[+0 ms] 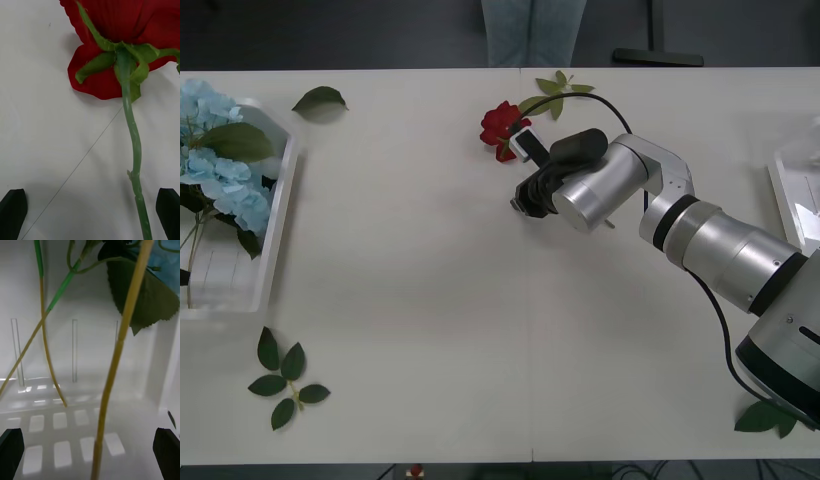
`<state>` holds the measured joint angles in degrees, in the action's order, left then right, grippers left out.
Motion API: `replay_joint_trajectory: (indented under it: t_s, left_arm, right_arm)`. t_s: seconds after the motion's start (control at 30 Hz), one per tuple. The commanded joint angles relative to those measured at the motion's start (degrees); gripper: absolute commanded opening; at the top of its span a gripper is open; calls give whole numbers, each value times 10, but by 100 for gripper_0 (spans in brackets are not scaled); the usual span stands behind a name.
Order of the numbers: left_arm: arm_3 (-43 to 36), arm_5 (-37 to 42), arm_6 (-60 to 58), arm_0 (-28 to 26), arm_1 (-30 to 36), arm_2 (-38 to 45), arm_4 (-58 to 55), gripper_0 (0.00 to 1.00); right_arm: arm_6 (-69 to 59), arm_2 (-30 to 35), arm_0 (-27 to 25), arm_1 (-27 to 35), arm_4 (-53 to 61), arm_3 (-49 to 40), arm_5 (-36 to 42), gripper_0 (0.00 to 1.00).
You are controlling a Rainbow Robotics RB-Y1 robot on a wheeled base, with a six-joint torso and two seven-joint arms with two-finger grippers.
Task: Place the red flowers into the right box and the blue flowers into the left box. If a person shows an open palm, hand one flower to the person first, then continue sorting.
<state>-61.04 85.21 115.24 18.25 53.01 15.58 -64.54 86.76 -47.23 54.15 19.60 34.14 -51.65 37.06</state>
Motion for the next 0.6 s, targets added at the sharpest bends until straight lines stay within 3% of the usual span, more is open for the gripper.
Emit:
replay_joint_trajectory:
  t_s: [0.03, 0.17, 0.2, 0.23, 0.33, 0.6]
  left_arm:
    - [-3, 57, 13, 0, 12, 50, -30, 100]
    - [-4, 109, 21, 3, 12, 79, -64, 100]
    - [-3, 124, 24, 4, 12, 88, -72, 100]
    - [-3, 133, 28, 5, 12, 92, -76, 100]
    - [-4, 167, 56, 14, 16, 118, -88, 100]
    - [-21, 216, 143, 33, 41, 134, -141, 100]
  right_arm:
    - [8, 7, 11, -10, 2, 9, 2, 100]
    - [4, 7, 11, -10, 3, 11, 2, 100]
    - [4, 7, 11, -10, 3, 10, 3, 82]
    - [3, 7, 11, -10, 3, 10, 2, 71]
    - [2, 7, 11, -11, 2, 16, 3, 0]
    - [-4, 7, 11, -10, 2, 26, 2, 0]
